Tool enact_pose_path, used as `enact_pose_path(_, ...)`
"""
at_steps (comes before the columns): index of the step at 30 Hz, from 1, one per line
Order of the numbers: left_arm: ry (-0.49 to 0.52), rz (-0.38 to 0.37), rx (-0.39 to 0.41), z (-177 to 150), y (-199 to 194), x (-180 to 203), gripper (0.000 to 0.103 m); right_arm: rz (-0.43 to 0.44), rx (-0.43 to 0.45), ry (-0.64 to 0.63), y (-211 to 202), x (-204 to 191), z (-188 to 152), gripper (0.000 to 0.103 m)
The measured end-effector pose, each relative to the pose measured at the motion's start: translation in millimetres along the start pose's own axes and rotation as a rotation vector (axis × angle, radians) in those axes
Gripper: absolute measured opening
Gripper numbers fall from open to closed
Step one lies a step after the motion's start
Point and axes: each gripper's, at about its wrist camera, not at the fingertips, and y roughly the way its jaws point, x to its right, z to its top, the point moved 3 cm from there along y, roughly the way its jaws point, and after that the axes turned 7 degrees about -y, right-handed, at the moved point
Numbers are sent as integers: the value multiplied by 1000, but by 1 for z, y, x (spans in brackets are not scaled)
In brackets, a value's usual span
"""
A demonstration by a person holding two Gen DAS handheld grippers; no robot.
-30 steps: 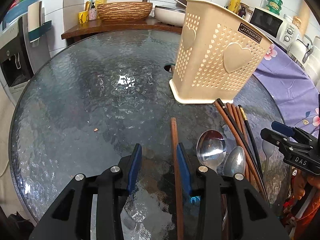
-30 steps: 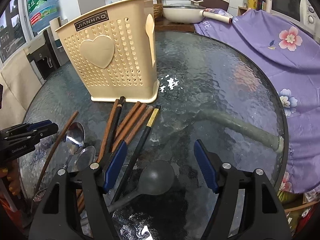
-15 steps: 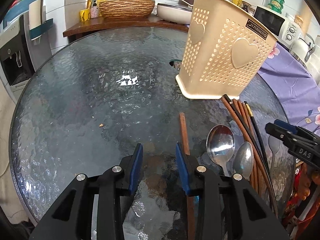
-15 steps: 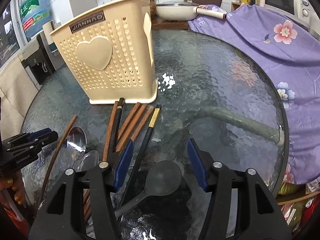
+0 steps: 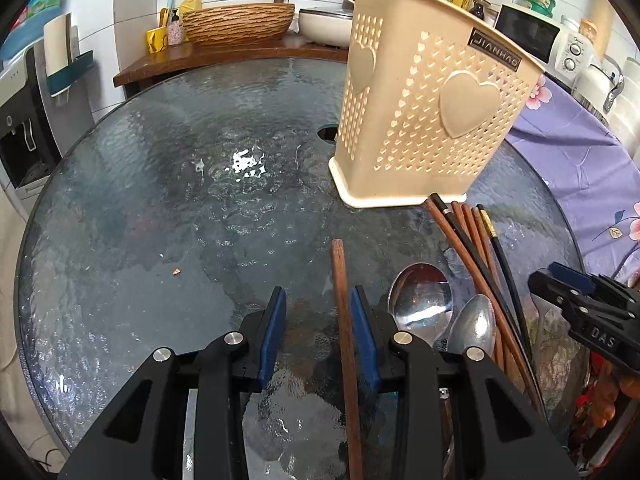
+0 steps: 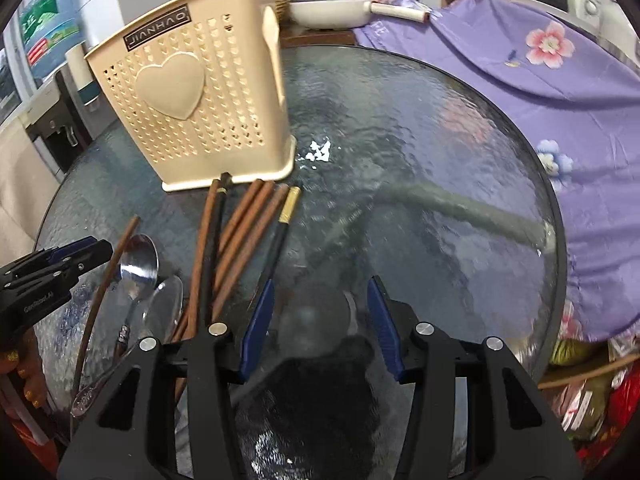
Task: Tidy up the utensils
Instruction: 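Close left tool on the brown chopstick while right tool grasps the grey ladle, then lift chopstick with left tool while right tool carries ladle toward the cream holder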
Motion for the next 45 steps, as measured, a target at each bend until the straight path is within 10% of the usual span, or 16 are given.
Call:
enact_pose_path(17, 76, 59, -8, 9, 15, 15, 31, -52, -3, -51, 4, -15, -7, 37)
enact_pose_path(26, 123, 77, -22, 13, 21, 23, 13, -8, 20, -81, 10, -11, 8, 37)
enact_pose_path(45, 32, 9, 123, 53, -8, 16, 7, -73, 272, -237, -28, -4, 50, 37)
